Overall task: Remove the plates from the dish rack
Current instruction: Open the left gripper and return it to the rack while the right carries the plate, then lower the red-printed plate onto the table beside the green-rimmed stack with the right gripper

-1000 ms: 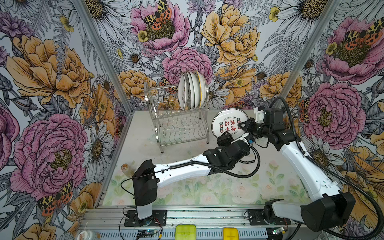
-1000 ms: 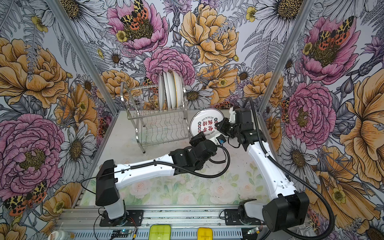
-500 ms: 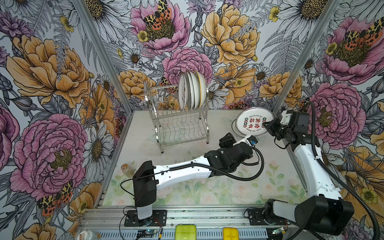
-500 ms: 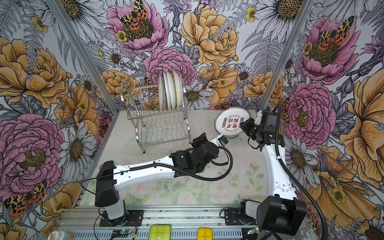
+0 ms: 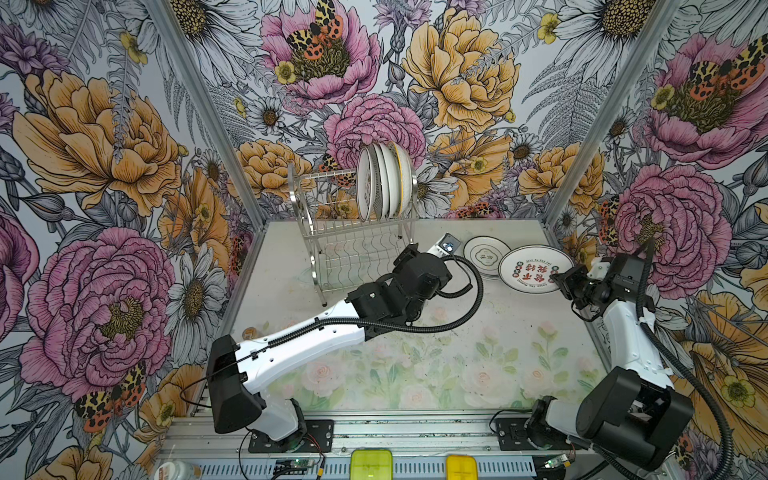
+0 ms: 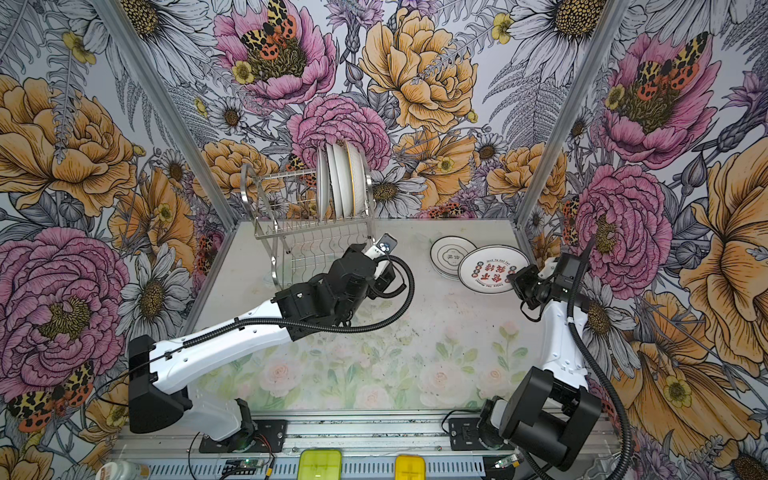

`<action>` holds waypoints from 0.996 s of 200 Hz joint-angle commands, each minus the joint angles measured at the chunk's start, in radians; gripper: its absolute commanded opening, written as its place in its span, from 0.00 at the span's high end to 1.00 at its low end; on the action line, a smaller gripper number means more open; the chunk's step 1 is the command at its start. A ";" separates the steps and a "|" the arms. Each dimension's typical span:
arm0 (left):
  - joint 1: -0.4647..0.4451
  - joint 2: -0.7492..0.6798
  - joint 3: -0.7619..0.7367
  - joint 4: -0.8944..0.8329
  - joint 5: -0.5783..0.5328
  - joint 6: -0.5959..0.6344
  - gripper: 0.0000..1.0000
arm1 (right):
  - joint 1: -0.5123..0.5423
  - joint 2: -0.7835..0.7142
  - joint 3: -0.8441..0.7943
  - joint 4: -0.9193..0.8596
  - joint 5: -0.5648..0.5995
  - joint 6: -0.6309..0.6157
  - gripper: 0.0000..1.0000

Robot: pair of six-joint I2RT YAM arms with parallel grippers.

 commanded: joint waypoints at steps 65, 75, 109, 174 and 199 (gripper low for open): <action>0.198 -0.264 -0.208 -0.026 0.136 -0.248 0.16 | -0.040 0.062 -0.139 0.122 -0.018 -0.048 1.00; 0.233 -0.295 -0.226 -0.036 0.165 -0.279 0.16 | -0.040 0.073 -0.152 0.132 -0.010 -0.047 1.00; 0.315 -0.389 -0.300 -0.040 0.234 -0.324 0.12 | -0.040 0.115 -0.174 0.167 -0.001 -0.055 1.00; 0.397 -0.461 -0.336 -0.073 0.254 -0.362 0.05 | -0.042 0.241 -0.169 0.231 0.026 -0.084 1.00; 0.404 -0.461 -0.321 -0.093 0.256 -0.368 0.03 | -0.042 0.273 -0.171 0.258 0.026 -0.087 1.00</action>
